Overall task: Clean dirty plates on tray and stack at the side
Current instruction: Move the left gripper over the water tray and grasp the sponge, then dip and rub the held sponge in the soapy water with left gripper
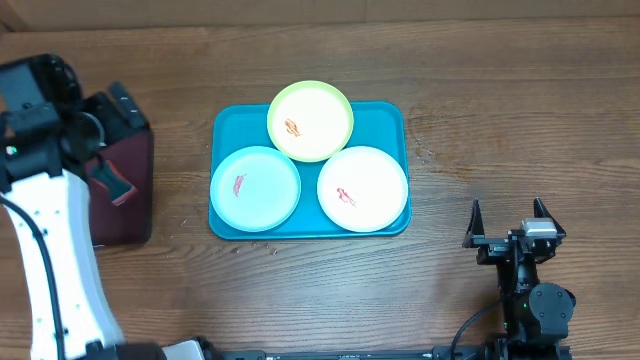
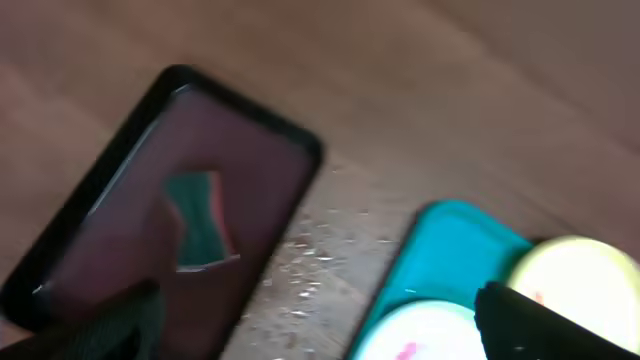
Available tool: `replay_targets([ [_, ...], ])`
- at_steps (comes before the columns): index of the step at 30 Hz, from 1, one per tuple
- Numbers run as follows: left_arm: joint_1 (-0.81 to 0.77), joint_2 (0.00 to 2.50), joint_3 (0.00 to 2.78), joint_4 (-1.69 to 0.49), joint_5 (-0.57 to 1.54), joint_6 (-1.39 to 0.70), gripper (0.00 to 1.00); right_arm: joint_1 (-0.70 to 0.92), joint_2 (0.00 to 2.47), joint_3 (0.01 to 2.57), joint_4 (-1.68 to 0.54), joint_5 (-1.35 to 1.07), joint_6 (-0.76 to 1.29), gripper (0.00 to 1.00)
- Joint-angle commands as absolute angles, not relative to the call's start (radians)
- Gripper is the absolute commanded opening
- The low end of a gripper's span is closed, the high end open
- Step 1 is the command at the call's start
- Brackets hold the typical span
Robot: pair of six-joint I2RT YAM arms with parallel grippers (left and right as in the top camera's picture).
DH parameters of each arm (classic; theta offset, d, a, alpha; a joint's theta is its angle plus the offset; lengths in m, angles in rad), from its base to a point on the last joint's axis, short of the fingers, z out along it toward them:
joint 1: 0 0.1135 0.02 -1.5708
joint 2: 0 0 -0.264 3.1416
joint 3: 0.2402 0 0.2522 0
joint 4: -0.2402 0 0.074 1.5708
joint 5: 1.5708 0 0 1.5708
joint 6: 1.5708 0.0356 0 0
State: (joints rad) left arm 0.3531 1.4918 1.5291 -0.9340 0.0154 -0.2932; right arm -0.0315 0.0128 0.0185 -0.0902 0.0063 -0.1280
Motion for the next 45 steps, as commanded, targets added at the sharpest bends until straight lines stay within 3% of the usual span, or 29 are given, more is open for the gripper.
replay_targets([
  [1,0.408,1.581,1.55,-0.929,-0.077,-0.314,1.0,-0.035,0.003,0.008,-0.084,0.006,-0.128,1.0],
  [7,0.501,1.749,1.55,-0.891,-0.162,-0.421,1.0,-0.035,0.003,0.008,-0.084,0.006,-0.128,1.0],
  [20,0.559,2.001,1.55,-0.769,-0.041,-0.406,1.0,-0.035,0.003,0.008,-0.084,0.005,-0.128,1.0],
  [28,0.54,2.107,1.55,-0.712,-0.003,-0.388,0.93,-0.035,0.003,0.008,-0.084,0.006,-0.128,1.0],
  [35,0.541,2.159,1.549,-0.713,-0.01,-0.355,0.81,-0.035,0.003,0.008,-0.084,0.006,-0.128,1.0],
  [37,0.543,2.159,1.549,-0.709,-0.01,-0.327,0.7,-0.035,0.003,0.008,-0.084,0.006,-0.128,1.0],
  [38,0.544,2.159,1.549,-0.706,-0.01,-0.306,0.59,-0.035,0.003,0.008,-0.084,0.005,-0.128,1.0],
  [39,0.544,2.159,1.549,-0.705,-0.01,-0.286,0.42,-0.035,0.003,0.008,-0.084,0.006,-0.128,1.0],
  [41,0.544,2.159,1.549,-0.706,-0.011,-0.272,0.18,-0.035,0.003,0.008,-0.084,0.006,-0.128,1.0],
  [43,0.544,2.159,1.549,-0.706,-0.01,-0.272,0.06,-0.035,0.003,0.008,-0.084,0.006,-0.128,1.0],
  [45,0.544,2.159,1.549,-0.715,-0.01,-0.272,0.04,-0.035,0.003,0.008,-0.084,0.006,-0.128,1.0],
])
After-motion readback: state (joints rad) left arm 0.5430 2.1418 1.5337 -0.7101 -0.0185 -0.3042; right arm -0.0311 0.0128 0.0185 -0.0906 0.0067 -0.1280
